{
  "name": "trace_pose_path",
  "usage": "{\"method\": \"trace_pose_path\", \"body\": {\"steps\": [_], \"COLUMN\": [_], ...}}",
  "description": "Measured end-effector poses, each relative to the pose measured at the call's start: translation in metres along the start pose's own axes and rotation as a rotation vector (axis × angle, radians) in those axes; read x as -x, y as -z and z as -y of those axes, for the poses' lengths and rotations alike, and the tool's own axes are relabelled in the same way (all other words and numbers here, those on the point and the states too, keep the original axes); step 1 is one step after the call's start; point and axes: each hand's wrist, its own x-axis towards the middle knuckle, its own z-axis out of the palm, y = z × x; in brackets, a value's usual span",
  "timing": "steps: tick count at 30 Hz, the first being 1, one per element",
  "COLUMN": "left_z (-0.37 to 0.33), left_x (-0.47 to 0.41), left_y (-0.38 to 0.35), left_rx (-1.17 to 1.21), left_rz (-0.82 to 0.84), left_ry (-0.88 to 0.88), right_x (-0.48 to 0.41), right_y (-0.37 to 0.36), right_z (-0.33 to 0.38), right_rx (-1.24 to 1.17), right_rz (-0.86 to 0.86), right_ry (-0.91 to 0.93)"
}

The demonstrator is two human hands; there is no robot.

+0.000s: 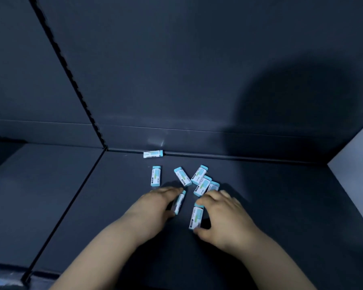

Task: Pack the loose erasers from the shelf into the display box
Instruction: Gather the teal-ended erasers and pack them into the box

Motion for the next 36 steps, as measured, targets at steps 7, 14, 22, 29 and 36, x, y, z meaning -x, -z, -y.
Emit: {"method": "trace_pose_path", "body": {"steps": [7,14,22,29,36], "left_z": [0.008,0.001,-0.005,0.001,0.0], "left_x": [0.0,-0.004,-0.001,0.007,0.016], "left_y": [0.0,0.002,0.003,0.015,0.012], "left_rx": [0.009,-0.143,-0.145,-0.099,-0.104], "left_rz": [0.017,0.054,0.12,0.231,0.219], "left_ry": [-0.075,-0.112,-0.12,-0.093,0.008], "right_x": [0.005,0.011,0.034,0.036,0.02], "right_y": [-0.004,-0.009,0.001,-0.004,-0.02], "right_z": [0.004,0.007,0.007,0.009,0.011], "right_rx": [-0.038,-0.033,-0.807,-0.654,-0.144], "right_rz": [-0.037,-0.043,-0.196,-0.177,-0.003], "right_ry": [-0.065,-0.107,-0.107,-0.136,-0.083]}}
